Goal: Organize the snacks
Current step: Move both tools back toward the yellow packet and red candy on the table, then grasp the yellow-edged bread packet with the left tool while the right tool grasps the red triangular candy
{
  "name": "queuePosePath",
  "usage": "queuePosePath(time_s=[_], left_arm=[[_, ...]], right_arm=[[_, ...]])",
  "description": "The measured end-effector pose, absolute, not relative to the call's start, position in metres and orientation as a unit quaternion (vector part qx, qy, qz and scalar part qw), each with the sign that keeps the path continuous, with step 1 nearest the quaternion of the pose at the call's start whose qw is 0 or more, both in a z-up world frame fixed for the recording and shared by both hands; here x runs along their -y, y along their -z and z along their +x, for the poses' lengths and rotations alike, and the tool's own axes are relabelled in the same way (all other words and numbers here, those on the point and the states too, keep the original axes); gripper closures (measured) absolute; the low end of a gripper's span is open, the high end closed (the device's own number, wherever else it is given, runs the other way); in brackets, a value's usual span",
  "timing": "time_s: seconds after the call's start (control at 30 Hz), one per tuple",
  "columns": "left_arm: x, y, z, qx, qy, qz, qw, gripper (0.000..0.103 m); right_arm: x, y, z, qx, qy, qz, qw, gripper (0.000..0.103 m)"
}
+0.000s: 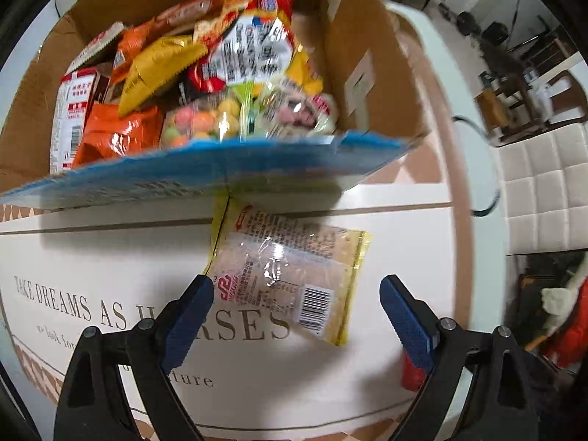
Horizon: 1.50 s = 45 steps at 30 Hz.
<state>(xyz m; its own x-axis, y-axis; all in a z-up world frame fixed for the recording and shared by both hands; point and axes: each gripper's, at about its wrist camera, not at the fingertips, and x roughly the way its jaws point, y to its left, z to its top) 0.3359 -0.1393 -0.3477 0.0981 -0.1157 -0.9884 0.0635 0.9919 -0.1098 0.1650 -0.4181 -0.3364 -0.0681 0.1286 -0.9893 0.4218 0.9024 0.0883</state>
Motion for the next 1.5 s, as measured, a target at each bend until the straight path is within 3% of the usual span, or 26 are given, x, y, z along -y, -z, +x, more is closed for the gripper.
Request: queuePosePath(time_s=[0.3,0.47,0.87,1.23,1.5], left_arm=[[0.111,0.37,0.311,-0.701,0.028,0.0,0.713,0.01],[0.09,0.36,0.299,-0.706,0.027,-0.06,0.706,0.01],[0.127,0.369,0.321,-0.689,0.011,-0.058,0.722,0.01],[0.055,0.373,0.286,-0.71,-0.02,-0.042,0.703,0.01],[0.044,0.35,0.285,-0.707,0.033,-0.119,0.696,0.01]], right_arm=[[0.415,0.363,0.151,-0.745,0.075,0.241,0.618,0.008],[0.41,0.37,0.151,-0.748,0.064,0.24,0.615,0.008],[0.416,0.386,0.15,-0.746,0.077,0.253,0.611,0.008],[0.392,0.387,0.154,-0.754,0.047,0.248,0.606,0.008],[0.378,0.388,0.16,-0.759,0.035,0.253,0.598,0.008]])
